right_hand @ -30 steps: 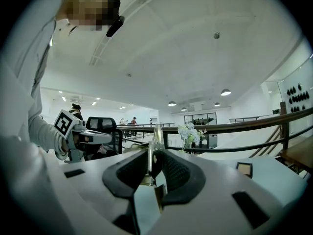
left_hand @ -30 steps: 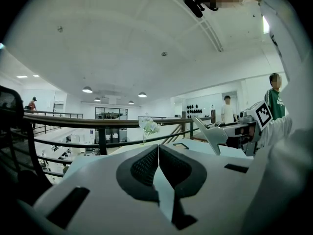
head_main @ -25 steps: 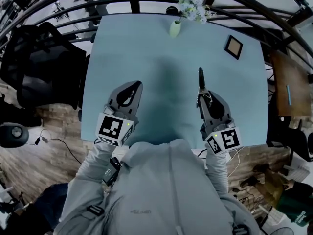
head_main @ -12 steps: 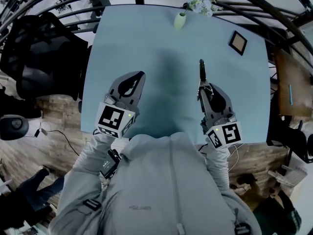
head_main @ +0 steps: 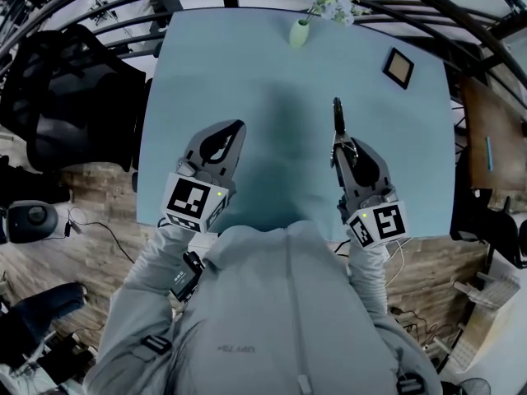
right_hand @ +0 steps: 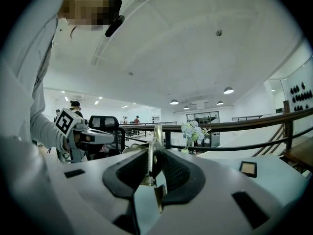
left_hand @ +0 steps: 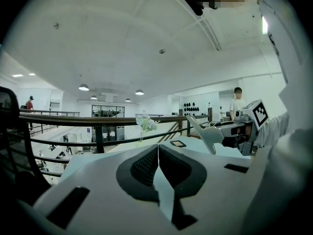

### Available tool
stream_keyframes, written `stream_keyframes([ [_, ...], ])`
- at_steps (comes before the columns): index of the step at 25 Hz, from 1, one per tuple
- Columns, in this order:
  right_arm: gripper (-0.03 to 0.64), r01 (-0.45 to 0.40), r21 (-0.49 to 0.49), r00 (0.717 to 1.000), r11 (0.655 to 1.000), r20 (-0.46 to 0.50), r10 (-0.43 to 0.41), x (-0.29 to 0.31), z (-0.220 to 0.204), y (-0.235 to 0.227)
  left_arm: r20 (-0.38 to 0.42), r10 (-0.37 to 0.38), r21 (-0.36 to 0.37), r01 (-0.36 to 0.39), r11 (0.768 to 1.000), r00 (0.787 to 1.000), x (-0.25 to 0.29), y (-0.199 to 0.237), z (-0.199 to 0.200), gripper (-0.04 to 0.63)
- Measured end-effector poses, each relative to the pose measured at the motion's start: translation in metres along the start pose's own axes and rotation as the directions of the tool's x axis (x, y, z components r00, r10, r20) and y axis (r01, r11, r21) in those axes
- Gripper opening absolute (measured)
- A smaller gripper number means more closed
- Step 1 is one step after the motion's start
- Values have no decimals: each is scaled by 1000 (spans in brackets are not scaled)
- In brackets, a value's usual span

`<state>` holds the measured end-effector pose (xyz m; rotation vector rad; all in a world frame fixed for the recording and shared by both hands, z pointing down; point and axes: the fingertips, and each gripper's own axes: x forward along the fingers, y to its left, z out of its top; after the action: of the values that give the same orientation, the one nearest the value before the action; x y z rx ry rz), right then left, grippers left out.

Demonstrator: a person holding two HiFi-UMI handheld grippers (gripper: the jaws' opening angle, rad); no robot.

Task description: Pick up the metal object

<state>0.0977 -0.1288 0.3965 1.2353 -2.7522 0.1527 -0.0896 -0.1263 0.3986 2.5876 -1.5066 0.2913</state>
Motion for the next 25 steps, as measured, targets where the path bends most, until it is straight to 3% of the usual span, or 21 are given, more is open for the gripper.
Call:
stream_keyframes([
  [25,98,3,1,1000,1000,-13,-3,4,-3,3,-11,-19,-1,19,1000,1000,2,-1,-5,28],
])
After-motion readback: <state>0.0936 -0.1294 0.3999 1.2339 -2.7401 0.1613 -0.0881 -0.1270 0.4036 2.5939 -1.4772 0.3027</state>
